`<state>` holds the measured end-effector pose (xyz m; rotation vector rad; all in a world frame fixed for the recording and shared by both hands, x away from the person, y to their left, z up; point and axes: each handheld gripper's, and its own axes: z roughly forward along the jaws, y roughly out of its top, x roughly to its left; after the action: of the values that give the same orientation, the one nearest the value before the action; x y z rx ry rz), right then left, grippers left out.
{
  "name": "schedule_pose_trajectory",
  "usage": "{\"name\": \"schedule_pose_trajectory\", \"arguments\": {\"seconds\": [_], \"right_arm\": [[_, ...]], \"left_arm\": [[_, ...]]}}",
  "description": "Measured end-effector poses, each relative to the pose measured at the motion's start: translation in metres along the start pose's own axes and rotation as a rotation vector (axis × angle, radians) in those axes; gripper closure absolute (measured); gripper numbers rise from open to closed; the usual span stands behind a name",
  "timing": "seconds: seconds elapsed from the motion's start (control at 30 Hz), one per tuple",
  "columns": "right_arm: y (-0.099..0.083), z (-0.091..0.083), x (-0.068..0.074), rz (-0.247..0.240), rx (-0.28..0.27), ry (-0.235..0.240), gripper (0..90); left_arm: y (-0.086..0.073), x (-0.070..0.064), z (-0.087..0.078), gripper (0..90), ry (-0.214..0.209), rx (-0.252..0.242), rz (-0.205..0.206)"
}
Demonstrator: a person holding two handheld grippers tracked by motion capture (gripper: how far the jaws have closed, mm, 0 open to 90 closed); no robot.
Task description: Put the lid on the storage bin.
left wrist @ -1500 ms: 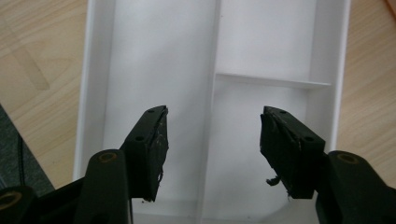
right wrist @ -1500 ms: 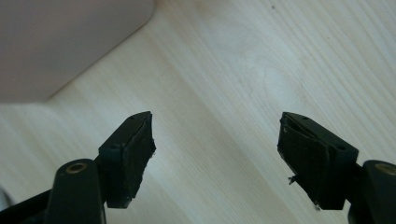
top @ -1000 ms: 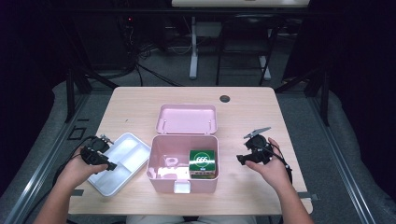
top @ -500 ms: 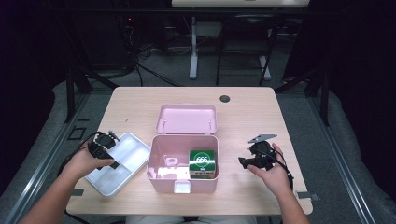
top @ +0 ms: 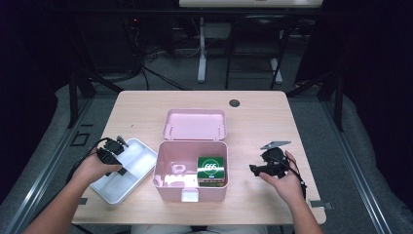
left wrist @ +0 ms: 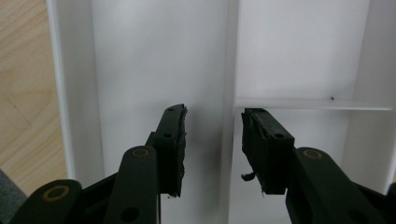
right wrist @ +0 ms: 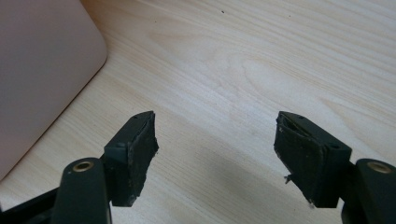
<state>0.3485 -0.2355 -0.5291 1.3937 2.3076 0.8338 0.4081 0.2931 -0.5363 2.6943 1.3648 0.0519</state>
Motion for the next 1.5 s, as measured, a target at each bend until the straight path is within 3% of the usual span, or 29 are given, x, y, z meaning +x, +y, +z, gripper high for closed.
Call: {"name": "schedule_pose_trajectory", "arguments": {"seconds": [0.07,0.33,0.43,0.7,0.9,1.2,1.5], "right_arm": [[0.0,0.0,-0.001,0.003,0.002,0.002,29.0],[-0.002,0.002,-0.001,0.005,0.004,0.008,28.8],[-0.002,0.003,0.0,0.004,0.016,0.01,28.7],[-0.003,0.005,0.001,0.008,0.016,0.017,28.7],[-0.003,0.005,0.0,0.003,0.013,0.015,28.6],[-0.003,0.005,-0.001,0.008,0.009,0.012,28.5],[-0.003,0.007,0.0,0.005,0.014,0.013,28.3]], "left_arm": [[0.001,0.001,0.001,64.8,0.008,0.017,0.003],[0.008,-0.001,0.008,77.7,-0.026,0.064,0.009],[0.011,-0.004,0.008,87.5,-0.032,0.075,0.028],[0.013,-0.005,0.007,89.0,-0.007,0.106,0.052],[0.014,-0.004,0.001,89.2,-0.011,0.104,0.06],[0.012,-0.004,-0.032,89.3,-0.003,0.071,0.084],[0.009,-0.006,-0.081,89.3,0.022,0.027,0.123]]}}
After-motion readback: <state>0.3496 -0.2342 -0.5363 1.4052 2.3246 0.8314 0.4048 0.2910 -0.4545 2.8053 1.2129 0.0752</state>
